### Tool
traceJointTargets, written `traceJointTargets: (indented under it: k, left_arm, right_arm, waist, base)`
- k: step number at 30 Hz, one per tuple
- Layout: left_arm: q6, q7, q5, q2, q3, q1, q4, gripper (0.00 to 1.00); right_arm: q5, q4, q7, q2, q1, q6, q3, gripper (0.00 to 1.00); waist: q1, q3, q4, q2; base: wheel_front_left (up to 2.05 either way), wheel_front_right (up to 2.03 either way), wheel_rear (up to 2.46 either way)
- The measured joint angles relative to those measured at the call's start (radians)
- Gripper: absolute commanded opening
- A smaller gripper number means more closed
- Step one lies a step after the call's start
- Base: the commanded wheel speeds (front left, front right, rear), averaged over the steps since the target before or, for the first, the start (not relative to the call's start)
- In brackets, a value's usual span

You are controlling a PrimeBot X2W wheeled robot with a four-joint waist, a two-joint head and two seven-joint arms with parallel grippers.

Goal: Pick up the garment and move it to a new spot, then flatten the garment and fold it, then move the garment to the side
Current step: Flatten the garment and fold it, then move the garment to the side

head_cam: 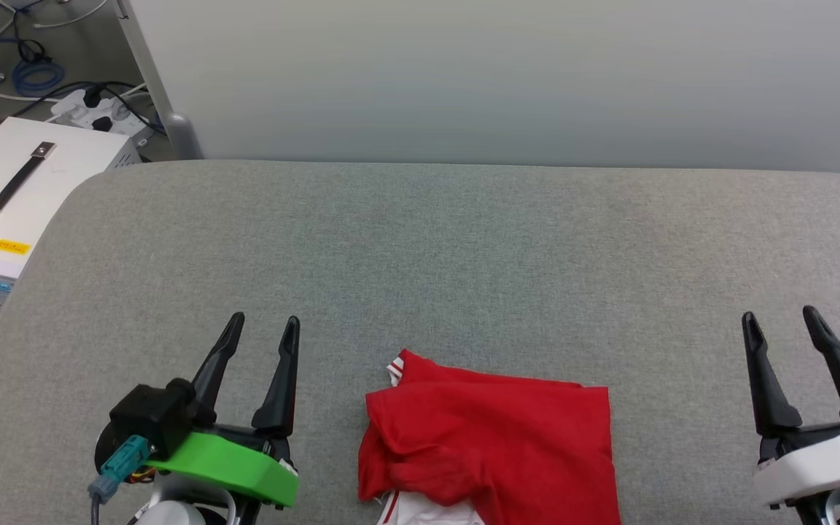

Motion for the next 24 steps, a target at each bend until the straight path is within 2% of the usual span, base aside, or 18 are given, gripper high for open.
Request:
traceJointTargets:
  k: [5,11,19,24]
  left_arm:
    - [-0.049,0.0,0.081,-0.056,0.062,0.029,0.003,1.0]
    - [-0.098,0.0,0.142,-0.118,0.119,0.051,0.009,1.0]
    - [-0.126,0.0,0.191,-0.151,0.151,0.053,0.027,1.0]
    - [-0.134,0.0,0.201,-0.163,0.154,0.053,0.03,1.0]
  right_arm:
    - [-0.023,0.002,-0.025,0.054,0.026,0.0,-0.005,1.0]
    - [-0.036,0.022,-0.039,0.066,0.043,0.0,0.0,1.0]
    - [-0.035,0.034,-0.022,0.065,0.043,0.0,0.004,1.0]
    - [-0.034,0.034,0.044,0.055,0.043,0.0,0.012,1.0]
  waist:
    - [0.0,0.001,0.006,0.0]
    - [0.0,-0.004,0.018,0.0]
    - [0.0,-0.007,0.029,0.0]
    - [0.0,0.005,0.04,0.0]
  base:
    - [0.0,0.0,0.0]
    - [0.0,0.0,0.0]
    - [0.0,0.0,0.0]
    - [0.0,0.0,0.0]
